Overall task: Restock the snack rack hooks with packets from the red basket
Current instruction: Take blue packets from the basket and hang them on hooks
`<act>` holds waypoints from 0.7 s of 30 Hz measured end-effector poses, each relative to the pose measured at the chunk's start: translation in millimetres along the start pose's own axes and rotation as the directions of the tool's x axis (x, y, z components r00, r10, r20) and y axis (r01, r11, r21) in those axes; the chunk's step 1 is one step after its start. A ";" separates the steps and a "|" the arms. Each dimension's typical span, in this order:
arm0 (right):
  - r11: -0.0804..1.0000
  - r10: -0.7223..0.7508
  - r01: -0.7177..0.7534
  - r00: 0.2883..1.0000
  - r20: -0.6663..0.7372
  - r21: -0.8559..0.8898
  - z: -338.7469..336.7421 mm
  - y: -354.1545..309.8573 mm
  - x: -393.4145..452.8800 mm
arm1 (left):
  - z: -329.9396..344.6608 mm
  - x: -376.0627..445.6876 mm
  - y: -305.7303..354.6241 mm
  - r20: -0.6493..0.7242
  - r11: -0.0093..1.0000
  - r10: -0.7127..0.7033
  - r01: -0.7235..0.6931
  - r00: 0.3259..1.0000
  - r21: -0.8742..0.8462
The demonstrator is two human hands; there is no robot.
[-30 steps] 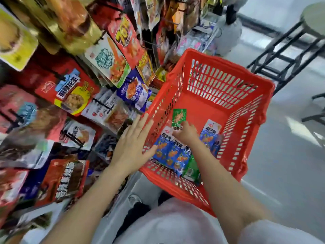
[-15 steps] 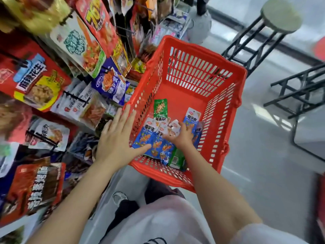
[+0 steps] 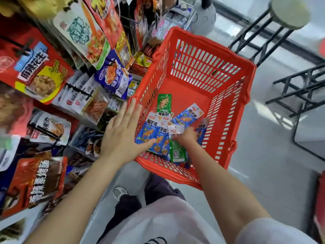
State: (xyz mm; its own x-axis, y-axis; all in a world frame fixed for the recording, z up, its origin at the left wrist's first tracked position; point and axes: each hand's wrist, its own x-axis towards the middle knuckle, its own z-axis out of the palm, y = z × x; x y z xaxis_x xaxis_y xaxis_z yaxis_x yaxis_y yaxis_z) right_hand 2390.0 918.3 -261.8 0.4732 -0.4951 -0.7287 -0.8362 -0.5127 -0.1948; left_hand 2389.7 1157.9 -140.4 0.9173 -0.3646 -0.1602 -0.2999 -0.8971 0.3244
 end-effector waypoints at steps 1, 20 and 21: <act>1.000 -0.018 0.018 1.000 0.010 -0.024 0.2 -0.4 -3.2 | -0.8 -0.5 0.4 -0.007 1.000 0.000 0.000 1.000 -0.007; 0.743 -0.250 0.005 0.930 0.271 0.669 36.6 -24.8 -1.6 | -14.5 -11.5 -16.4 0.116 0.970 0.001 0.027 0.993 -0.241; 0.723 -0.250 -0.020 0.924 0.289 0.691 45.8 -24.5 6.5 | -13.6 -12.1 -17.8 0.118 0.972 -0.003 0.031 0.993 -0.231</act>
State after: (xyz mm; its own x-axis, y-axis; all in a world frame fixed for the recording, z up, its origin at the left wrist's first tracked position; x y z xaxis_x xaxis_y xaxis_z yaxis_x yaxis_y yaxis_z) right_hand 2400.8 959.8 -291.9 0.5666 -0.1264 -0.8142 -0.8053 0.1243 -0.5797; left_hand 2387.5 1181.7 -131.6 0.8807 -0.3888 -0.2704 -0.2030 -0.8258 0.5262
